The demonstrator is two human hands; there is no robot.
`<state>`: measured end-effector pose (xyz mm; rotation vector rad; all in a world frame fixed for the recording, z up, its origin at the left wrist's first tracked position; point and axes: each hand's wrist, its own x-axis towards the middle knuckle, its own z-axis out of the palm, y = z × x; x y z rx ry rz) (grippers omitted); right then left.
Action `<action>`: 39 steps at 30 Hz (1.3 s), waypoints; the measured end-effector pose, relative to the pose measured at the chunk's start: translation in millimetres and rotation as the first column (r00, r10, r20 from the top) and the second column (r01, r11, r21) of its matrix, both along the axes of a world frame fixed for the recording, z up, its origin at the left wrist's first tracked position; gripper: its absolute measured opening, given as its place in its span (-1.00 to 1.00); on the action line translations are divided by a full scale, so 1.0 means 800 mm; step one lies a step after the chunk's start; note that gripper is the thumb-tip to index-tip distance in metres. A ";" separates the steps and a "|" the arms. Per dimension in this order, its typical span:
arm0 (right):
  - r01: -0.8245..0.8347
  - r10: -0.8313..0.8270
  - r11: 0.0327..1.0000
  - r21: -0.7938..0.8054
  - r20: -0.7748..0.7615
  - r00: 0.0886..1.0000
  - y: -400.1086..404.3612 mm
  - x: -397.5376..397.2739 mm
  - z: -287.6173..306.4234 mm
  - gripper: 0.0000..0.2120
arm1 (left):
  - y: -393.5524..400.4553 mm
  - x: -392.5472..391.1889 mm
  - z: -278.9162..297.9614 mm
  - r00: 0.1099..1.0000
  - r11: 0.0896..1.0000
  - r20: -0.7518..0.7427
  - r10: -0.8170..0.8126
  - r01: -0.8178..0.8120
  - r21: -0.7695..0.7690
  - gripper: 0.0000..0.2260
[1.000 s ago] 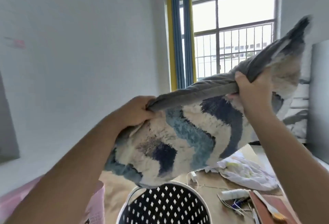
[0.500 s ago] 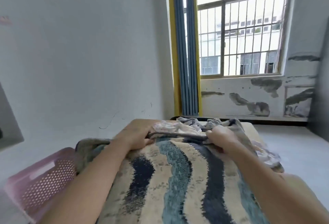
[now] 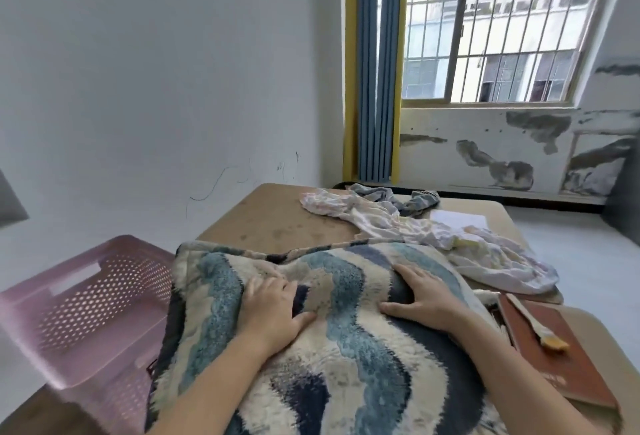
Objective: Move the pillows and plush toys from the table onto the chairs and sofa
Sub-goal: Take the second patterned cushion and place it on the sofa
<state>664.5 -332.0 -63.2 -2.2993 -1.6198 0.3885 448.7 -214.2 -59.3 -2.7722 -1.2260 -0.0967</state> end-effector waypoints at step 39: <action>-0.331 0.201 0.330 0.884 0.277 0.939 0.011 -0.132 0.155 -0.50 | -0.091 -0.153 0.140 0.739 0.843 0.663 -0.121 -0.276 0.461 -0.35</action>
